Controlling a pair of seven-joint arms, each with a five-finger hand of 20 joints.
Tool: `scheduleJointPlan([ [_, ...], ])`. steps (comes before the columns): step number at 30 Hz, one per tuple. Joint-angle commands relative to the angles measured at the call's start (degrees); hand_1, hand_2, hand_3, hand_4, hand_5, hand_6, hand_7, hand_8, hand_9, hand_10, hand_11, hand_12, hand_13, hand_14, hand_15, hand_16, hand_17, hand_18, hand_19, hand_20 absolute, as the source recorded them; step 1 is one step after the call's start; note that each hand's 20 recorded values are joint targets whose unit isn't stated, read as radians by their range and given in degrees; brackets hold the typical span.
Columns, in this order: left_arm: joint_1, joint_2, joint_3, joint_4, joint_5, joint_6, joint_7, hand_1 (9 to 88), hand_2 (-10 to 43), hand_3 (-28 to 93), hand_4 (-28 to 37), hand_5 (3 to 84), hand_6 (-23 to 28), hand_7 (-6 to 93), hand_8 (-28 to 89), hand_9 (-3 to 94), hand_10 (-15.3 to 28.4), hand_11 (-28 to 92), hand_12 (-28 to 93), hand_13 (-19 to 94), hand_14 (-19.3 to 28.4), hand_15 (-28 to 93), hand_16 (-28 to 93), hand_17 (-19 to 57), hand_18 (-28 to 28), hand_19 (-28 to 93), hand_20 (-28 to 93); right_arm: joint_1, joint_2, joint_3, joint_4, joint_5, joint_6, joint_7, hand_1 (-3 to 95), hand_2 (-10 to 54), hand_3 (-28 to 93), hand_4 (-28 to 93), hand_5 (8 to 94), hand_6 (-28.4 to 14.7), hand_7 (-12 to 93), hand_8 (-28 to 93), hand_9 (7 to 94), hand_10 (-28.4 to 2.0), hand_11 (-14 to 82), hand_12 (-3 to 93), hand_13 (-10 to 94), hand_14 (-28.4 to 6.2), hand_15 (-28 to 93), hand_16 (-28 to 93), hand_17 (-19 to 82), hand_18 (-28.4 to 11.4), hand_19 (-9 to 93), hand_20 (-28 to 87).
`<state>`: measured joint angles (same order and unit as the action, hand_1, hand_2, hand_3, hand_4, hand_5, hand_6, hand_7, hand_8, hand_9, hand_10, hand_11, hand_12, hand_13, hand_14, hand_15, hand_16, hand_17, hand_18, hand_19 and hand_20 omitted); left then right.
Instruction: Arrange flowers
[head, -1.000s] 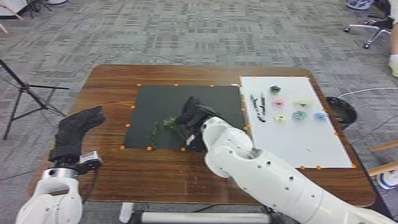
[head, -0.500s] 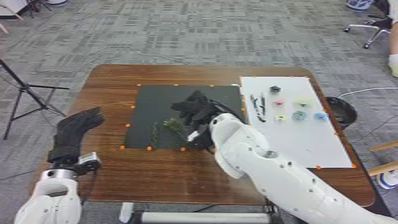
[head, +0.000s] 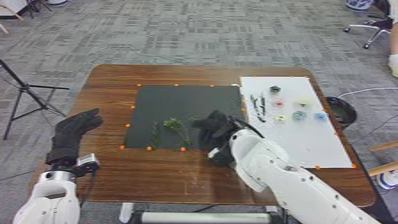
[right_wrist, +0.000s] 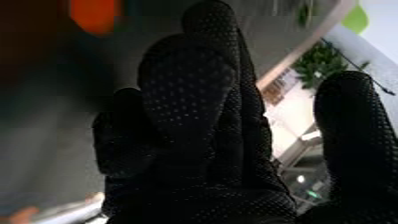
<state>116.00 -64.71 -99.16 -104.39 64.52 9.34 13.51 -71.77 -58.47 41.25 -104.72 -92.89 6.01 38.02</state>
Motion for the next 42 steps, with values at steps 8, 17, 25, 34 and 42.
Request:
scheduleJointPlan([
  [8, 0.2, -0.44, 0.2, -0.22, 0.28, -0.64, -0.69, 24.1, 4.6, 67, -28.3, 53.2, 3.2, 14.2, -7, 52.8, 15.0, 22, 13, 43, 19.4, 24, 2, 8.5, 13.7, 16, 22, -0.1, -2.6, -3.0, -0.7, 1.2, -3.4, 0.6, 27.6, 6.2, 52, -6, 73.5, -6.1, 23, -7, 86.1, -16.3, 16.4, 19.2, 93, -6.0, 43, 37, 63, -13.1, 93, 41],
  [17, 0.0, -0.39, 0.2, -0.08, 0.38, -0.98, -1.07, 24.2, 4.6, 67, -28.3, 53.2, 3.2, 14.4, -7, 52.8, 15.1, 22, 13, 43, 19.3, 24, 2, 8.6, 13.7, 16, 22, -0.5, -3.4, -3.4, -0.6, 1.0, -3.8, 0.5, 27.2, 6.4, 52, -5, 73.6, -6.1, 23, -6, 86.1, -16.4, 16.6, 19.5, 93, -6.0, 43, 37, 63, -13.1, 93, 41],
  [25, -0.1, -0.29, 0.48, -0.09, 0.58, -0.93, -1.18, 24.1, 4.6, 67, -28.3, 53.2, 3.3, 14.3, -7, 52.8, 15.0, 22, 13, 43, 19.3, 24, 2, 8.5, 13.6, 16, 22, 1.5, -0.5, 0.6, -1.1, -0.4, -4.4, -0.2, 26.9, 5.9, 53, -5, 73.7, -5.8, 24, -6, 86.3, -16.1, 17.5, 20.0, 93, -6.1, 43, 37, 63, -13.1, 93, 41],
  [34, 0.0, -0.46, 0.5, -0.25, 0.32, -0.4, -0.52, 24.1, 4.5, 68, -28.3, 53.2, 3.3, 14.2, -7, 52.8, 15.1, 22, 13, 43, 19.3, 24, 2, 8.6, 13.6, 16, 22, 8.4, 3.4, 3.4, 1.9, -17.3, -2.5, -5.1, 33.6, -4.8, 59, -6, 67.0, -4.8, 26, -7, 79.1, -16.2, 18.9, 22.2, 86, -7.3, 46, 37, 55, -16.6, 92, 43],
  [42, 1.4, -0.92, -0.21, -0.94, -0.11, 0.45, -0.39, 24.1, 4.7, 67, -28.3, 53.2, 3.2, 14.1, -7, 52.8, 15.1, 22, 13, 43, 19.3, 24, 2, 8.6, 13.6, 16, 22, 9.1, 6.9, 5.9, 5.0, -25.2, -9.5, -5.5, 33.1, -9.1, 62, -7, 59.4, -3.8, 17, -5, 65.7, -18.2, 13.2, 21.7, 81, -8.6, 49, 35, 52, -18.0, 91, 45],
])
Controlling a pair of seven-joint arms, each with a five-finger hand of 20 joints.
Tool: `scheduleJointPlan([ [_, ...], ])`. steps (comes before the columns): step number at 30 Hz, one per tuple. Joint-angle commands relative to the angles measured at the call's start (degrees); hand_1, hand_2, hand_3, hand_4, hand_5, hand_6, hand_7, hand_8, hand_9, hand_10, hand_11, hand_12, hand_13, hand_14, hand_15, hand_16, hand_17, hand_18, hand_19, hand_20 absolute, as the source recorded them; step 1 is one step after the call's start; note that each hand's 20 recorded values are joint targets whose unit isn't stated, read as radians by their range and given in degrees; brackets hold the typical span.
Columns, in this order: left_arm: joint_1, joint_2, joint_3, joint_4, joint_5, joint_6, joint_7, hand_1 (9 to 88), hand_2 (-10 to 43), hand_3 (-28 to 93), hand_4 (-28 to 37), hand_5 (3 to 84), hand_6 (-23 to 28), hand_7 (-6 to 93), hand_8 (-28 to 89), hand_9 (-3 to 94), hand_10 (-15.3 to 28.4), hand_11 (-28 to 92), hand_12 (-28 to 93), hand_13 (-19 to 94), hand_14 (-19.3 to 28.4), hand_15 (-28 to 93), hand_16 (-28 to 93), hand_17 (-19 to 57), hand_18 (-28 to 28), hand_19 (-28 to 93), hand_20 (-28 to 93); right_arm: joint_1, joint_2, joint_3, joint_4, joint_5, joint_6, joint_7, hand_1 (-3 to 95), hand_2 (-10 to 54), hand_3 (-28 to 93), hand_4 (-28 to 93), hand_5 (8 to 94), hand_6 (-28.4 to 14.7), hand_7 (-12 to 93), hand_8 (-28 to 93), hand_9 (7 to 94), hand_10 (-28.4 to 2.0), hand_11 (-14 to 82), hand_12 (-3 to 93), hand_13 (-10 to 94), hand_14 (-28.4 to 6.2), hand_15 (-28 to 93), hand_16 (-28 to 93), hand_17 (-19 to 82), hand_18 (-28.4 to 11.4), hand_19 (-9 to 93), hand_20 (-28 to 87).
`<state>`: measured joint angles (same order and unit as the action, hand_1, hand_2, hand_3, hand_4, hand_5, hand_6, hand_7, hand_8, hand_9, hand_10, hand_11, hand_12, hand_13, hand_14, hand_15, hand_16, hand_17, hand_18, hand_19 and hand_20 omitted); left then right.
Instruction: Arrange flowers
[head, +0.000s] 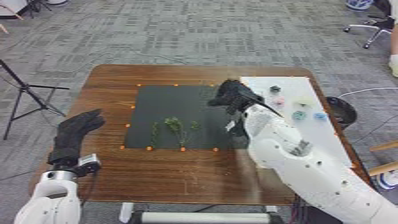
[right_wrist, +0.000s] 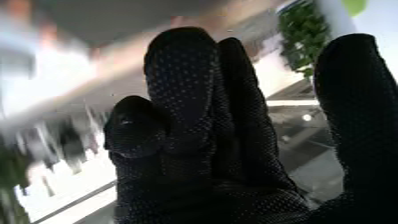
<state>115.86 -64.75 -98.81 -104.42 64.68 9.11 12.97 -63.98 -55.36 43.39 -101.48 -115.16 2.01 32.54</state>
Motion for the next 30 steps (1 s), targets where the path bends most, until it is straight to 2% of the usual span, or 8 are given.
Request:
scheduleJointPlan([
  [1, 1.3, -0.9, -0.48, -0.76, -0.19, 0.48, 0.06, 24.1, 4.7, 67, -28.3, 53.3, 3.2, 14.1, -7, 52.9, 15.1, 22, 13, 43, 19.3, 24, 2, 8.6, 13.6, 16, 22, 1.1, 4.4, 4.1, 1.9, -3.7, -5.6, 0.1, 33.0, -9.3, 62, -7, 58.9, -3.9, 16, -5, 65.0, -18.3, 12.7, 21.7, 81, -8.6, 49, 35, 52, -18.0, 91, 45],
  [7, 1.9, -1.02, -0.82, -1.19, -0.26, 0.83, 0.12, 24.1, 4.7, 67, -28.3, 53.2, 3.3, 14.2, -7, 52.9, 15.2, 22, 13, 43, 19.4, 24, 2, 8.6, 13.6, 16, 21, 0.4, 6.2, 5.5, 3.5, -7.2, -7.7, -0.2, 33.0, -9.5, 61, -7, 57.6, -3.8, 14, -4, 61.8, -18.6, 10.9, 21.2, 81, -8.6, 49, 35, 52, -18.0, 91, 46],
  [13, 1.5, -0.91, -0.65, -1.26, 0.08, 0.58, 0.29, 24.1, 4.8, 67, -28.3, 53.3, 3.3, 14.1, -7, 52.9, 15.2, 22, 13, 43, 19.4, 24, 2, 8.6, 13.6, 16, 22, -0.9, 6.9, 6.4, 5.0, -7.6, -9.5, 0.8, 32.8, -9.5, 61, -6, 56.1, -4.0, 12, -4, 60.2, -19.7, 7.8, 18.8, 81, -8.5, 49, 34, 52, -17.7, 91, 46],
  [24, 1.0, -0.71, -0.28, -0.96, 0.84, -1.01, -0.17, 24.0, 4.8, 67, -28.3, 53.3, 3.3, 14.2, -7, 52.9, 15.1, 22, 13, 43, 19.4, 24, 2, 8.5, 13.6, 15, 22, -2.4, 6.6, 6.6, 8.0, -10.1, -11.1, 1.7, 32.4, -9.5, 61, -6, 53.7, -4.4, 11, -4, 56.6, -20.3, 7.1, 16.7, 81, -8.4, 46, 34, 51, -17.6, 90, 46],
  [30, 0.7, -0.58, -0.31, -1.0, 1.02, -0.97, -0.17, 24.1, 4.7, 67, -28.3, 53.1, 3.3, 14.2, -7, 52.8, 15.1, 22, 13, 43, 19.4, 24, 2, 7.9, 14.0, 16, 22, -3.4, 6.0, 6.5, 8.8, -9.9, -12.3, 1.9, 32.6, -9.5, 61, -6, 53.2, -4.6, 11, -4, 56.2, -20.2, 7.2, 16.1, 81, -8.3, 46, 34, 52, -17.8, 90, 46],
])
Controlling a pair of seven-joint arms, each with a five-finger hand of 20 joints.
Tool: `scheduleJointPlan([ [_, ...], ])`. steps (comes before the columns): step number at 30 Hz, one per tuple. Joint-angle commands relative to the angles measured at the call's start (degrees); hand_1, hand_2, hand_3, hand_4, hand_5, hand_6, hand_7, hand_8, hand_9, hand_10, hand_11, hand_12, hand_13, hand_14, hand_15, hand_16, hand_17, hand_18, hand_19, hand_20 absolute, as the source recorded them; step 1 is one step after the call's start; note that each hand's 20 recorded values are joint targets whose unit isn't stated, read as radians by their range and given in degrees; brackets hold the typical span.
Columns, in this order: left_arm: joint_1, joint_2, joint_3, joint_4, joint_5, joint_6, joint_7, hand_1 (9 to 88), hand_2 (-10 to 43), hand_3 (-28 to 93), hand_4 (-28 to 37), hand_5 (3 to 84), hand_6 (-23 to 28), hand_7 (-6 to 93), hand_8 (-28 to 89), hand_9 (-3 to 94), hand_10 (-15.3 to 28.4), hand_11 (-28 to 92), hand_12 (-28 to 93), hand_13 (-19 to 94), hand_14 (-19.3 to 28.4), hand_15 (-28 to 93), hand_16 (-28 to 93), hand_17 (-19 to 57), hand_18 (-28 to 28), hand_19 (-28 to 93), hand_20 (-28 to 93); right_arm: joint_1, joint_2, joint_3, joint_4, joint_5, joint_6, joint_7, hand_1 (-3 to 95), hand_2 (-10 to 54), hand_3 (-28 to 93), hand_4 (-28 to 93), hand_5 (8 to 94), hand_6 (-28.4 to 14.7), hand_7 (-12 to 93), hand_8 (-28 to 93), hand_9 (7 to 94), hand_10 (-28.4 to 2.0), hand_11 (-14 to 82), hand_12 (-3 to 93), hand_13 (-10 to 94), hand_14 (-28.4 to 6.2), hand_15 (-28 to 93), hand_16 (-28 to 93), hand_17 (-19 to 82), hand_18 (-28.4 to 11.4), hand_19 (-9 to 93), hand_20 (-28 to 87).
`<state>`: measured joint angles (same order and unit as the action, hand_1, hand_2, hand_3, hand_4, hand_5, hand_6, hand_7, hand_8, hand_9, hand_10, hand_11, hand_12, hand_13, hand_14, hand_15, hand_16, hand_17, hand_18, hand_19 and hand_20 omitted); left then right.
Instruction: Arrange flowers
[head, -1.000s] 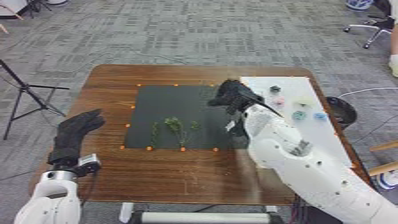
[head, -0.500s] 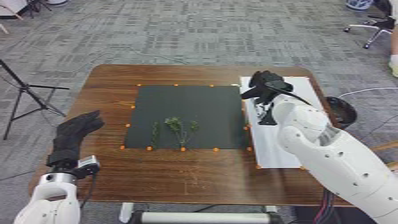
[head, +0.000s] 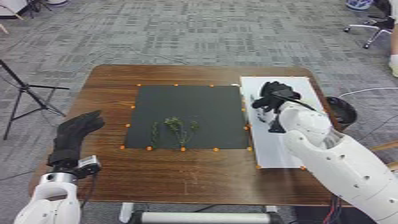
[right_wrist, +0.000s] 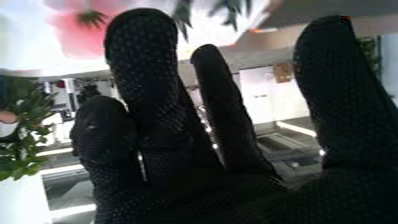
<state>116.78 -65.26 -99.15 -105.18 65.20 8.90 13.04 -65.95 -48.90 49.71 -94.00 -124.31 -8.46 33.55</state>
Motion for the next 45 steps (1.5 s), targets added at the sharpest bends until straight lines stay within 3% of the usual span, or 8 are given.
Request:
scheduleJointPlan([
  [1, -0.4, -0.06, 0.06, -0.08, 0.48, -0.9, -0.25, 24.1, 4.7, 68, -28.3, 53.1, 3.3, 14.3, -7, 52.7, 15.1, 22, 13, 43, 19.4, 24, 2, 7.9, 14.0, 16, 22, -1.6, -0.3, -0.1, 1.1, -0.3, -1.8, 1.2, 32.6, -9.5, 60, -6, 53.2, -4.6, 10, -4, 56.2, -20.2, 7.2, 16.1, 81, -8.4, 46, 34, 52, -17.8, 90, 46],
  [10, -0.6, -0.12, 0.13, -0.01, 0.33, -0.62, -0.21, 24.2, 4.7, 68, -28.3, 53.1, 3.3, 14.1, -7, 52.7, 15.0, 22, 13, 43, 19.5, 24, 2, 7.9, 14.0, 16, 21, -0.7, -0.8, -3.6, 1.0, 0.3, -2.5, -0.1, 34.1, -9.5, 60, -7, 54.1, -4.2, 11, -4, 61.0, -18.7, 8.8, 17.1, 81, -8.5, 49, 35, 52, -17.8, 90, 47],
  [19, -0.4, -0.45, -0.01, 0.06, 0.15, -0.23, -0.2, 24.4, 4.8, 67, -28.3, 53.2, 3.3, 14.2, -7, 52.7, 15.1, 22, 13, 43, 19.5, 24, 2, 7.9, 14.0, 16, 21, 0.2, 0.1, -7.7, 0.4, -1.1, 1.6, -1.5, 46.8, -9.5, 61, -11, 62.6, -1.9, 17, -5, 78.5, -12.8, 19.0, 23.4, 86, -5.4, 57, 35, 57, -15.8, 93, 52],
  [22, -0.5, -0.5, 0.05, 0.07, 0.18, -0.22, -0.09, 24.6, 4.7, 67, -28.3, 53.1, 3.3, 14.1, -7, 52.7, 15.1, 22, 13, 43, 19.5, 24, 2, 7.9, 14.0, 16, 21, 0.2, 0.2, -7.9, 0.6, -1.4, 2.3, -1.7, 55.4, -9.5, 54, -10, 65.6, -1.9, 17, 11, 84.5, -9.6, 10.7, 33.5, 87, -4.6, 57, 35, 58, -15.4, 93, 53],
  [25, -0.6, -0.44, -0.01, 0.07, 0.22, -0.31, -0.13, 24.6, 4.7, 67, -28.3, 53.1, 3.3, 14.1, -7, 52.7, 15.2, 22, 13, 43, 19.5, 24, 2, 7.9, 14.0, 16, 21, 0.1, 0.4, -7.7, 0.5, -1.1, 2.2, -2.0, 59.6, -9.5, 51, -9, 68.4, -1.6, 18, 15, 88.2, -8.8, 7.3, 36.1, 88, -4.1, 57, 35, 59, -14.8, 93, 53],
  [30, -0.5, -0.6, -0.01, -0.06, 0.16, 0.07, -0.11, 24.7, 4.6, 67, -28.3, 53.2, 3.4, 14.1, -7, 52.7, 15.1, 22, 13, 43, 19.5, 24, 2, 7.9, 14.0, 16, 21, -0.2, 0.3, -7.4, 0.6, -1.0, 1.0, -2.3, 61.6, -9.5, 52, -8, 72.1, -1.8, 20, 18, 90.8, -8.2, 7.4, 37.3, 91, -3.0, 55, 35, 61, -13.6, 93, 52],
  [45, -0.5, -0.5, 0.17, -0.1, 0.11, 0.1, -0.15, 24.7, 4.7, 67, -28.3, 53.3, 3.4, 14.1, -7, 52.8, 15.2, 23, 13, 43, 19.5, 25, 2, 7.9, 14.0, 16, 21, 5.2, 3.0, -5.6, -4.2, 3.3, 15.5, -4.8, 64.1, -9.5, 55, -5, 75.3, -3.5, 28, 18, 93.5, -8.4, 11.8, 42.6, 93, -1.1, 53, 38, 65, -11.7, 93, 51],
])
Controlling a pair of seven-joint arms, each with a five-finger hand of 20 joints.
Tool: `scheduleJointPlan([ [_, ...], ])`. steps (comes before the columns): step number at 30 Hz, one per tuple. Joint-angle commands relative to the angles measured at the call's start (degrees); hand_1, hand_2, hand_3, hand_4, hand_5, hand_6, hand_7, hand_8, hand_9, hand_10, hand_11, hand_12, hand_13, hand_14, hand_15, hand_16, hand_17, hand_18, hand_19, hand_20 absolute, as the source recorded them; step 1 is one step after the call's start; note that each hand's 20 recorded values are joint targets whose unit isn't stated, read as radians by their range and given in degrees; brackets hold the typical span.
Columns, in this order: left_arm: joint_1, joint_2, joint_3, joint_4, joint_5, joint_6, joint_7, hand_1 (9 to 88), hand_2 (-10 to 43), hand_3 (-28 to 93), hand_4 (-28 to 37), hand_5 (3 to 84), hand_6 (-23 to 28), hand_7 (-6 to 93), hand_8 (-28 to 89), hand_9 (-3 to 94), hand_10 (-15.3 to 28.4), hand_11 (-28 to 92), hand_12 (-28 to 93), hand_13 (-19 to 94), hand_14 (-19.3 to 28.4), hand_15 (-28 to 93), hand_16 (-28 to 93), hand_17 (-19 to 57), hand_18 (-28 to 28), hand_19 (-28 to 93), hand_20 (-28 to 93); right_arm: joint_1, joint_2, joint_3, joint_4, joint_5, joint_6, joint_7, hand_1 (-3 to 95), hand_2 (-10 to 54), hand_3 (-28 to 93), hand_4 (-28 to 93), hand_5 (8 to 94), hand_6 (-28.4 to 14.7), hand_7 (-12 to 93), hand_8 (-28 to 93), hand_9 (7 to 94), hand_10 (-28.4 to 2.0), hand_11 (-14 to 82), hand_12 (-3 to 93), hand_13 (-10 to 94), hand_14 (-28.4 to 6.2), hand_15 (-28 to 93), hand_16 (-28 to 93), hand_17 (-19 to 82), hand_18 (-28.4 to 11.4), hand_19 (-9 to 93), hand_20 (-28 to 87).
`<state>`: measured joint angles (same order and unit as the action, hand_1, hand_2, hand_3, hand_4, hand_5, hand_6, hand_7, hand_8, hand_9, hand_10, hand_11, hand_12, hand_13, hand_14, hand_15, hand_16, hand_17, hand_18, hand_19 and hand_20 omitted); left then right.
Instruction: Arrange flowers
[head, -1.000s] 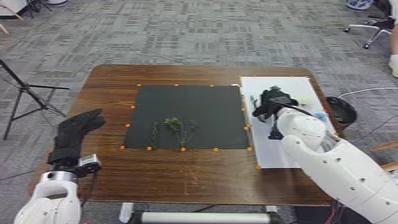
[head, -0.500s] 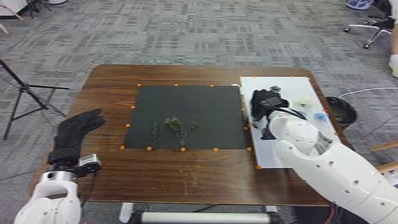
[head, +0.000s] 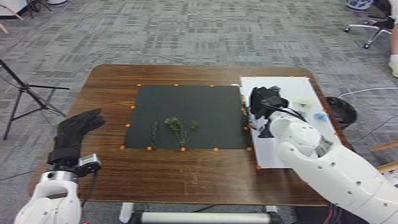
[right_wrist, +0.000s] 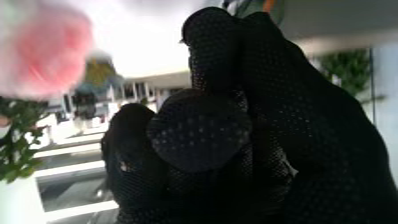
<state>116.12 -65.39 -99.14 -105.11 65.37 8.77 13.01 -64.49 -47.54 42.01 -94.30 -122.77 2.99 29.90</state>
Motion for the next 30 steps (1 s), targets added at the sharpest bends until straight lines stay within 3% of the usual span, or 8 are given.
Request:
scheduleJointPlan([
  [1, 0.2, -0.36, 0.12, -0.21, -0.03, 0.29, -0.22, 24.7, 4.7, 68, -28.3, 53.3, 3.4, 14.1, -7, 52.8, 15.2, 23, 13, 43, 19.5, 25, 2, 7.9, 14.0, 16, 21, 3.9, 1.7, 2.4, -4.4, 2.2, 4.2, -1.2, 64.1, -9.5, 55, -5, 75.3, -3.5, 29, 18, 93.6, -8.5, 11.8, 42.7, 93, -1.1, 53, 38, 65, -11.7, 93, 51],
  [13, 0.8, -0.29, -0.31, -0.64, -0.16, 0.46, -0.27, 24.7, 4.7, 68, -28.3, 53.4, 3.4, 14.2, -7, 52.8, 15.2, 23, 13, 43, 19.5, 25, 2, 7.9, 14.0, 16, 21, 1.8, 1.2, 2.7, -11.3, 7.8, 4.0, -0.9, 64.1, -9.5, 55, -4, 75.5, -3.7, 30, 18, 93.7, -8.8, 12.8, 42.6, 94, -0.9, 53, 38, 65, -11.3, 93, 51],
  [30, 0.6, -0.13, 0.27, -0.49, 0.04, 0.06, -0.71, 24.8, 4.7, 68, -28.3, 53.3, 3.4, 14.2, -7, 52.7, 15.1, 23, 13, 43, 19.5, 25, 1, 7.8, 14.0, 16, 21, -2.6, -1.8, -0.3, -18.0, 9.9, 3.3, -1.5, 64.4, -9.5, 54, -3, 76.2, -4.1, 29, 18, 93.7, -9.1, 13.9, 41.7, 94, -0.9, 53, 38, 66, -11.1, 93, 51],
])
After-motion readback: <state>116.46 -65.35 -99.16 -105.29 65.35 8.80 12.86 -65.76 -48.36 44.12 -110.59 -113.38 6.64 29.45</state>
